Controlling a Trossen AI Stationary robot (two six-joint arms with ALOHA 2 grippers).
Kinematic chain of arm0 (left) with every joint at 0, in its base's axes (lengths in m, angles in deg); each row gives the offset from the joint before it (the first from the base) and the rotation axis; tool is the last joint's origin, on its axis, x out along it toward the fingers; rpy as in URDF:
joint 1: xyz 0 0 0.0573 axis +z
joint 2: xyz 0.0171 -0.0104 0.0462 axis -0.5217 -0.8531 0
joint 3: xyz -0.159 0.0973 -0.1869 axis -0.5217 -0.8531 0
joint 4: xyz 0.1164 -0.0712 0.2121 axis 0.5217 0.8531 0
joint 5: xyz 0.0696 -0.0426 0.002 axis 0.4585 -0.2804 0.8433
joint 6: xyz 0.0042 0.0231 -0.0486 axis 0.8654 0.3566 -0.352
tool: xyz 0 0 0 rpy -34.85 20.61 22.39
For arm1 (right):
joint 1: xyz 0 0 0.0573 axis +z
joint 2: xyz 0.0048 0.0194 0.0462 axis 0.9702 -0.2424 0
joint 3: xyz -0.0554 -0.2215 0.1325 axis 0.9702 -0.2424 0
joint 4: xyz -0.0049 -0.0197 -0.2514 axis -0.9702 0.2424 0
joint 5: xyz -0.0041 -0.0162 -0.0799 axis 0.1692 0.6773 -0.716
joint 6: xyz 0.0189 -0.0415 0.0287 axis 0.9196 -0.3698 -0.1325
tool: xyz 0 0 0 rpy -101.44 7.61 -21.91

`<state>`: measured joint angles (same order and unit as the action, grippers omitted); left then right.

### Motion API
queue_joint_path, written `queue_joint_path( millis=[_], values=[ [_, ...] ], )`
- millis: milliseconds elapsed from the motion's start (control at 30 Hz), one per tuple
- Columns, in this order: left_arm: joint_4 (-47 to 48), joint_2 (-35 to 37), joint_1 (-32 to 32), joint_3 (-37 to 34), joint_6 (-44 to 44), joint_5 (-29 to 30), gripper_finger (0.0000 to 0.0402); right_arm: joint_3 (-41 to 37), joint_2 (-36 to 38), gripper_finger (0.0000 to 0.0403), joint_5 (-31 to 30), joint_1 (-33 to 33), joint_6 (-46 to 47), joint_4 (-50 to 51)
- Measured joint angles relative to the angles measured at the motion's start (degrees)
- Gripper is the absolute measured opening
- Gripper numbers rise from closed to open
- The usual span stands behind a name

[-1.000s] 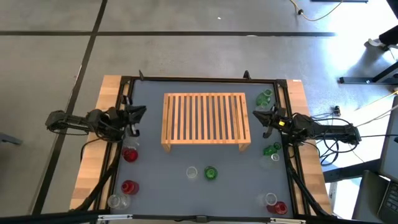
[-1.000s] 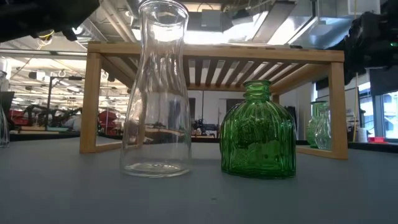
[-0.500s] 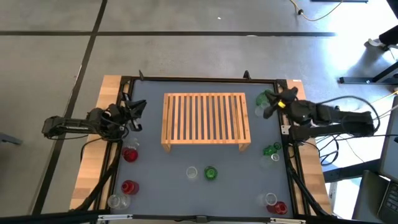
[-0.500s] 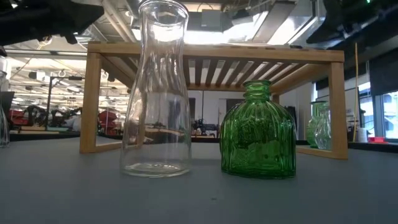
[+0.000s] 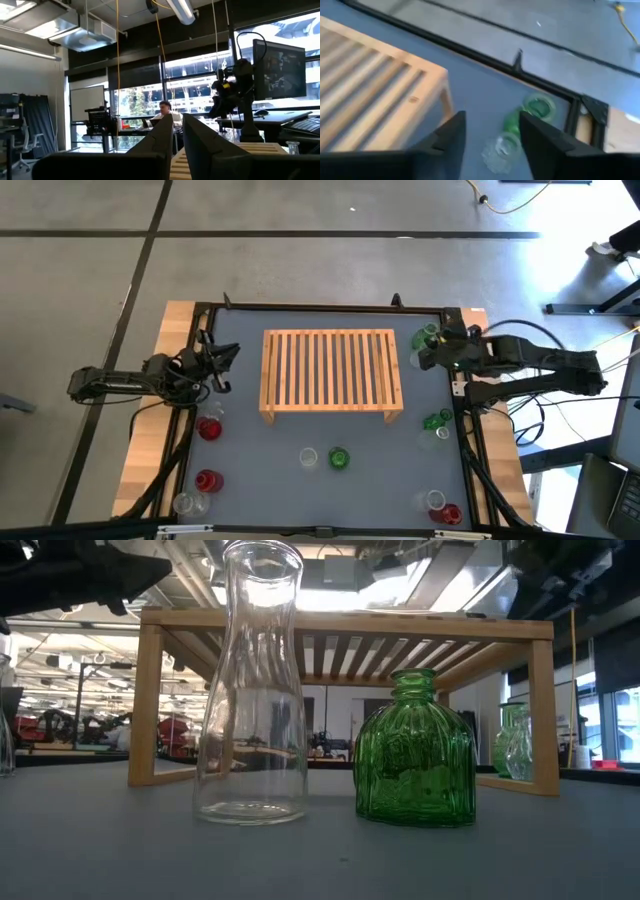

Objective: Sort vases onto shelf
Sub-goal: Put the transparent bottle on the shelf

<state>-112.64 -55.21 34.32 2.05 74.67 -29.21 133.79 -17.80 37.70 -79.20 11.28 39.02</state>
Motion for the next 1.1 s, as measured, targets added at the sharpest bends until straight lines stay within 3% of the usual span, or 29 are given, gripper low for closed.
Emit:
queue_joint_path(
  millis=[100,300,533,700,900,1100],
  values=[
    [-0.11,0.00,0.01,0.00,0.83,0.50,0.0037,0.00,-1.46,0.0225,4.10,-4.98,-1.68,2.02],
    [-0.02,0.00,0.00,0.00,3.02,0.61,0.0037,0.02,-2.00,0.0281,18.87,-13.31,-9.20,2.56],
    [-0.02,0.00,0.00,0.00,3.06,0.63,0.0037,0.02,-1.95,0.0294,19.47,-14.82,-9.81,2.59],
    [-0.02,0.00,0.00,0.00,3.06,0.63,0.0037,0.02,-4.38,0.0285,19.51,-15.49,-5.51,2.58],
    [0.13,0.00,0.00,0.00,3.02,-0.57,0.0037,0.02,-7.23,0.0271,21.54,-19.40,-7.61,1.70],
    [0.15,0.00,-0.02,0.00,3.03,-0.82,0.0037,-1.28,-9.73,0.0261,18.98,-22.87,-9.52,0.30]
  ],
)
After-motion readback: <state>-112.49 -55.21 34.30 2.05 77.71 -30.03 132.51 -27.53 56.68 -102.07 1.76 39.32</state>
